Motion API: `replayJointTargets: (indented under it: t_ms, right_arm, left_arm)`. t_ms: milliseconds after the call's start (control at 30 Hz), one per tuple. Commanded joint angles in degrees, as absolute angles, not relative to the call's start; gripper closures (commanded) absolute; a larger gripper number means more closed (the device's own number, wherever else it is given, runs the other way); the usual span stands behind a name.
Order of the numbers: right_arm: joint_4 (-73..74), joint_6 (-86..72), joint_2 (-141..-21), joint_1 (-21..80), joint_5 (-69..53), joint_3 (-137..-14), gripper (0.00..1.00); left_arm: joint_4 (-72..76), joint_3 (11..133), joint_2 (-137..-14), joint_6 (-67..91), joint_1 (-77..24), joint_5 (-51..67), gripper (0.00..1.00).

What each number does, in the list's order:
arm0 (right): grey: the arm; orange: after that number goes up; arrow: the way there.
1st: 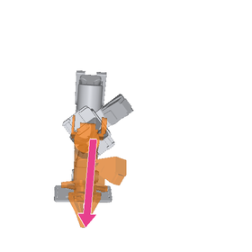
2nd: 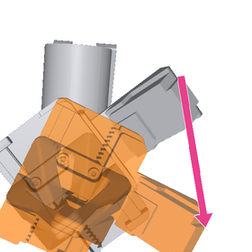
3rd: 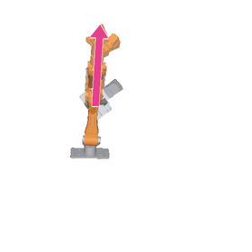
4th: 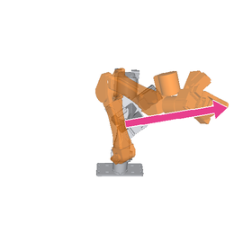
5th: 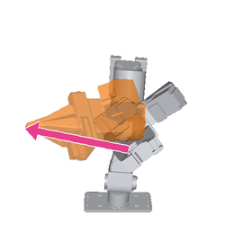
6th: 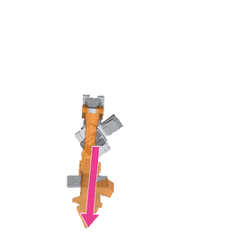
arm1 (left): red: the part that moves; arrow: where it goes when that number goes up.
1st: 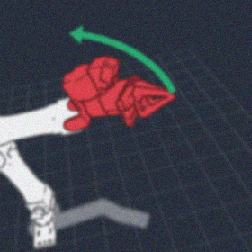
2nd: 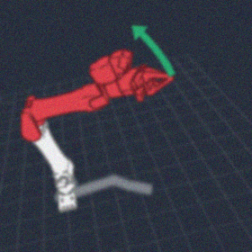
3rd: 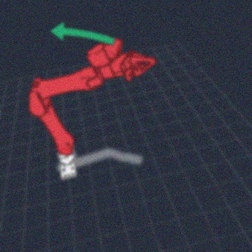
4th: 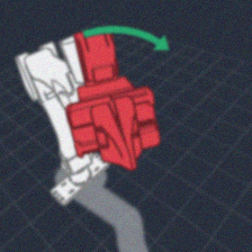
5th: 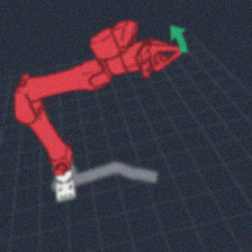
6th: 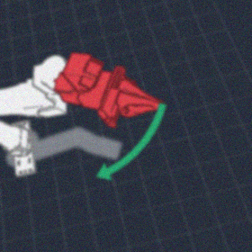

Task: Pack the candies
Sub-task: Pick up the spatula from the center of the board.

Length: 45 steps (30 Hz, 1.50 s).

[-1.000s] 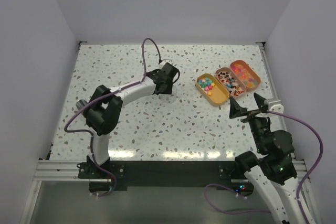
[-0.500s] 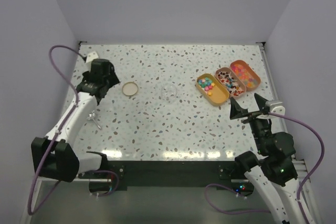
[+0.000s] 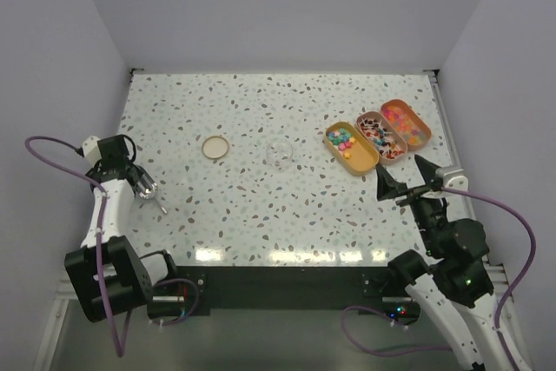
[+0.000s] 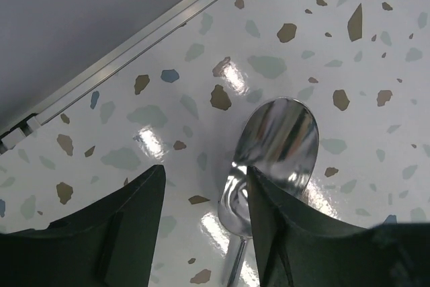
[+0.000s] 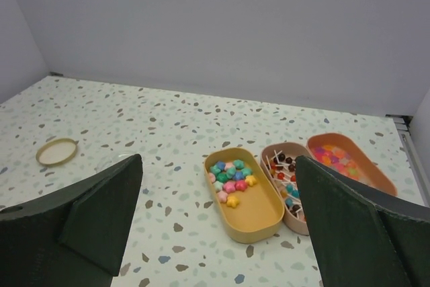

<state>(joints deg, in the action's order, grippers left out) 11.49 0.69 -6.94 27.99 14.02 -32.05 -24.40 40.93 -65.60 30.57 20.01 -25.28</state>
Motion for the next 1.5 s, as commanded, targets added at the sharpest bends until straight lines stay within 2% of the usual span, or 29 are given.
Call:
replayJointTargets:
  t_ms: [0,633,800,833,867,1000,1367,1467]
  right_arm:
    - [9.2,1.4,-6.6,29.4,15.4,-31.6,0.01]
    - [9.8,2.7,-14.7,32.3,15.4,-32.0,0.01]
    - [9.8,3.0,-15.9,32.3,15.0,-32.1,0.01]
    - [9.8,3.0,-15.9,32.3,15.0,-32.1,0.01]
    - [9.8,3.1,-16.0,32.3,15.1,-32.1,0.01]
    - [9.9,3.1,-16.0,32.3,14.6,-32.2,0.01]
    - [10.0,2.6,-17.0,32.3,11.6,-32.6,0.01]
    - [9.8,1.6,-19.2,32.3,6.7,-33.6,0.01]
  left_arm:
    - [-19.6,41.0,-68.3,27.9,21.4,-23.0,0.44]
    - [-16.3,43.1,-79.4,25.2,23.4,-17.7,0.57]
    - [-16.3,44.2,-81.9,25.1,23.5,-15.8,0.71]
    - [-16.3,44.2,-81.7,25.2,23.5,-15.7,0.74]
    - [-16.3,44.0,-81.6,25.2,23.4,-15.7,0.83]
    - [-16.6,43.6,-80.2,25.8,23.4,-15.3,1.00]
    - [-21.0,44.5,-74.8,29.4,22.9,-16.3,1.00]
    - [-24.7,46.8,-74.3,31.3,19.8,-17.8,1.00]
